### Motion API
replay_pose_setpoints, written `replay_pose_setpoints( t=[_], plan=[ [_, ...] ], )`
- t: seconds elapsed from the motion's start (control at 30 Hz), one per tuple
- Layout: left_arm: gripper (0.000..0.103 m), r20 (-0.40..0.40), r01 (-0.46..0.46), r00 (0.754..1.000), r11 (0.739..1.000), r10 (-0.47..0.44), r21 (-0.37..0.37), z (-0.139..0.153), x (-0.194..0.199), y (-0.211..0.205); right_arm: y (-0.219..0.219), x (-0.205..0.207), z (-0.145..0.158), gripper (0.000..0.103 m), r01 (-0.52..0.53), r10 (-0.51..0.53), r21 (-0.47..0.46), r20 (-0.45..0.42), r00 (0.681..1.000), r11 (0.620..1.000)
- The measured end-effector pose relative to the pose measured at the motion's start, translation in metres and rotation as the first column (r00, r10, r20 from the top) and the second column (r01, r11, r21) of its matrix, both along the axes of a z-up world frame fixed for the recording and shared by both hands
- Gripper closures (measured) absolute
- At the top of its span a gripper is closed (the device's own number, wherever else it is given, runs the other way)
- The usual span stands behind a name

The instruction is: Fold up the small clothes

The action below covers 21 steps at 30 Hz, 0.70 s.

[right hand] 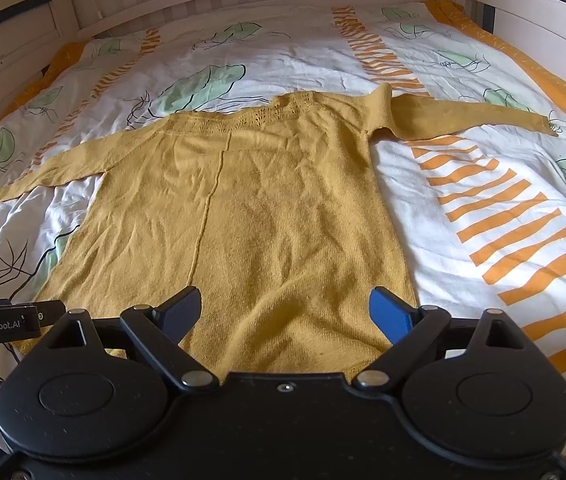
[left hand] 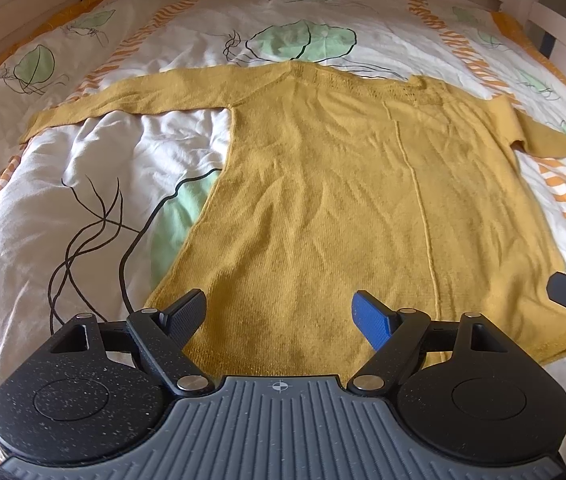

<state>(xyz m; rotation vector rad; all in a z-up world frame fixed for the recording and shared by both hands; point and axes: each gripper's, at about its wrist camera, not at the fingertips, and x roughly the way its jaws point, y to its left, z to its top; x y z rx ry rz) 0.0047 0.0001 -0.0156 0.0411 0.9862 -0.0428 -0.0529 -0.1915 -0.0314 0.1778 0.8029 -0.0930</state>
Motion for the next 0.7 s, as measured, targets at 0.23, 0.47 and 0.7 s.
replay_pose_setpoints(
  t=[0.23, 0.47, 0.7],
  plan=[
    [0.024, -0.004, 0.0, 1.0, 1.0, 0.0, -0.002, -0.0017, 0.0004, 0.0007, 0.0001, 0.0015, -0.0014, 0.011, -0.002, 0.002, 0.005, -0.006, 1.0, 1.0],
    [0.024, -0.011, 0.0, 1.0, 1.0, 0.0, -0.002, -0.0031, 0.0016, 0.0013, 0.0009, 0.0059, -0.0031, 0.011, -0.009, 0.009, 0.014, -0.015, 1.0, 1.0],
    [0.024, -0.03, -0.006, 1.0, 1.0, 0.005, -0.007, -0.0067, 0.0046, 0.0025, 0.0021, 0.0089, -0.0048, 0.007, -0.013, 0.014, 0.02, -0.023, 1.0, 1.0]
  ],
)
